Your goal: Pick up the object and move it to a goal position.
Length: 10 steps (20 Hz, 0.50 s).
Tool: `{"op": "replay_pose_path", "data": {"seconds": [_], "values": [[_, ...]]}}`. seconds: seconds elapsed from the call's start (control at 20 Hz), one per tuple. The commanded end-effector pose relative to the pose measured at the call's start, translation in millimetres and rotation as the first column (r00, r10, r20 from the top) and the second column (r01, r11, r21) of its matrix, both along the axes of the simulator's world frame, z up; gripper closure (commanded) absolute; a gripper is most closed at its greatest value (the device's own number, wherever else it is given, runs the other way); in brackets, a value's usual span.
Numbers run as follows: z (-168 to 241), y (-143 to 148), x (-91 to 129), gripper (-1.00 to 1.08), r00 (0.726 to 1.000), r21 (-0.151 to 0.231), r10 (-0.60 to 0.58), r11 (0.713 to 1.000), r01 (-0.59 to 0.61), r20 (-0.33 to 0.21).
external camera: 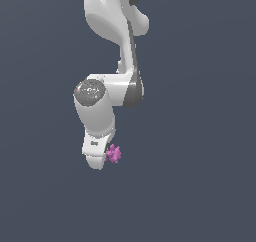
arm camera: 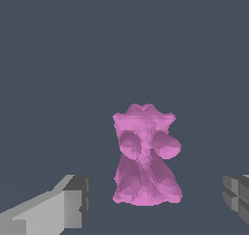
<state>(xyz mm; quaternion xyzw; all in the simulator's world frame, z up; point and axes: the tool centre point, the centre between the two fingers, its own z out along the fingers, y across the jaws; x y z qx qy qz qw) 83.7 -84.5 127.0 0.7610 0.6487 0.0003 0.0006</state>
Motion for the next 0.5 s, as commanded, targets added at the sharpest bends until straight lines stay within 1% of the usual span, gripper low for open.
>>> {"op": "replay_pose_path", "data": {"seconds": [0.0, 0.25, 0.45], "values": [[-10, 0, -1, -0.92, 1.000, 0.000, 0.001, 1.000, -0.001, -0.001], [-37, 0, -2, -0.92, 1.000, 0.001, 0.003, 1.000, -0.003, -0.001], [-46, 0, -1, -0.92, 1.000, 0.001, 0.004, 1.000, -0.004, -0.001]]}}
